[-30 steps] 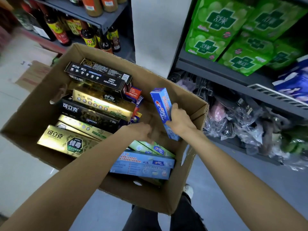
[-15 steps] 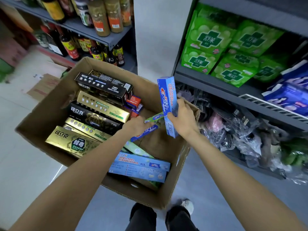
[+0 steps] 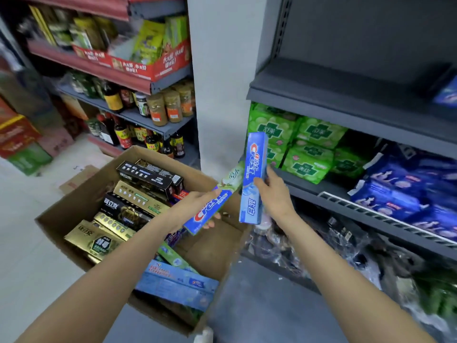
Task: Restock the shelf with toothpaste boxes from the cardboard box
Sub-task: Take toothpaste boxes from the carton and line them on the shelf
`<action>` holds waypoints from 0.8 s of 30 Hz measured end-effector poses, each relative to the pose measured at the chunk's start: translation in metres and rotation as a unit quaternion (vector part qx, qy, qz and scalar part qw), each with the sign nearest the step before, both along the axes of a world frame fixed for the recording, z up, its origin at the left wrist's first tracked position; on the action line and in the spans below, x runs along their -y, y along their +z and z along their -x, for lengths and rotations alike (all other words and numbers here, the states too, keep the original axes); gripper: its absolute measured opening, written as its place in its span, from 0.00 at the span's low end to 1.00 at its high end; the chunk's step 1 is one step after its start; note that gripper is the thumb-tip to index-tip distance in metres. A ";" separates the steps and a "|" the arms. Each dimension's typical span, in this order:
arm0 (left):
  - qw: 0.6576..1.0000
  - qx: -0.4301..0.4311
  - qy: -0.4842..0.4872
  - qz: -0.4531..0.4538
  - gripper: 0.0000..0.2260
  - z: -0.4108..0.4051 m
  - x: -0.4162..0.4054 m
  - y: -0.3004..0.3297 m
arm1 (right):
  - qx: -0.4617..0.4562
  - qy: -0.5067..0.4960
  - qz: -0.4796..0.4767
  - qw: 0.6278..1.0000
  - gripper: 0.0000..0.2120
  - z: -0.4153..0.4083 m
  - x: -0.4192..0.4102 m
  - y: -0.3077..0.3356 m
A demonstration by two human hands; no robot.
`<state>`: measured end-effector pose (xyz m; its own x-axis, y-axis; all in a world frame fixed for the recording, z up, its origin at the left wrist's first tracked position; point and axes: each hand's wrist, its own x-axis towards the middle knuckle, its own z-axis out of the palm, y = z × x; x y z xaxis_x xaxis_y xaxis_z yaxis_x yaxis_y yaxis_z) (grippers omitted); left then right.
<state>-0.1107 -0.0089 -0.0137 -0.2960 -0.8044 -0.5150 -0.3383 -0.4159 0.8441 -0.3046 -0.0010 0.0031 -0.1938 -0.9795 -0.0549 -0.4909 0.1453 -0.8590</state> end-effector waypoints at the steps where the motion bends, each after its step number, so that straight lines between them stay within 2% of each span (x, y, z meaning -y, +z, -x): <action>1: 1.000 -0.016 0.015 0.014 0.18 0.013 -0.002 0.009 | 0.017 -0.008 0.009 1.000 0.16 0.011 -0.003 0.008; 4: 0.995 -0.040 0.065 0.059 0.13 0.064 -0.009 0.041 | 0.087 -0.033 0.038 0.995 0.16 0.050 -0.013 0.032; 7: 0.989 -0.063 0.071 0.111 0.08 0.122 -0.013 0.069 | 0.196 -0.054 0.044 0.978 0.14 0.097 -0.025 0.055; 9: 0.983 -0.103 0.062 0.139 0.03 0.163 -0.015 0.087 | 0.240 -0.062 0.056 0.967 0.08 0.131 -0.034 0.069; 10: 0.980 -0.124 0.056 0.149 0.02 0.184 -0.018 0.098 | 0.256 -0.070 0.066 0.962 0.09 0.148 -0.038 0.076; 14: 0.967 -0.150 0.014 0.205 0.07 0.261 -0.013 0.121 | 0.283 -0.133 0.102 0.945 0.11 0.217 -0.048 0.102; 16: 0.959 -0.123 -0.002 0.257 0.11 0.297 -0.001 0.129 | 0.286 -0.171 0.129 0.934 0.12 0.250 -0.051 0.113; 20: 0.926 0.000 -0.023 0.378 0.19 0.364 0.037 0.140 | 0.293 -0.246 0.194 0.903 0.12 0.315 -0.044 0.127; 24: 0.867 0.139 -0.112 0.465 0.17 0.427 0.083 0.153 | 0.255 -0.276 0.220 0.900 0.13 0.371 -0.021 0.137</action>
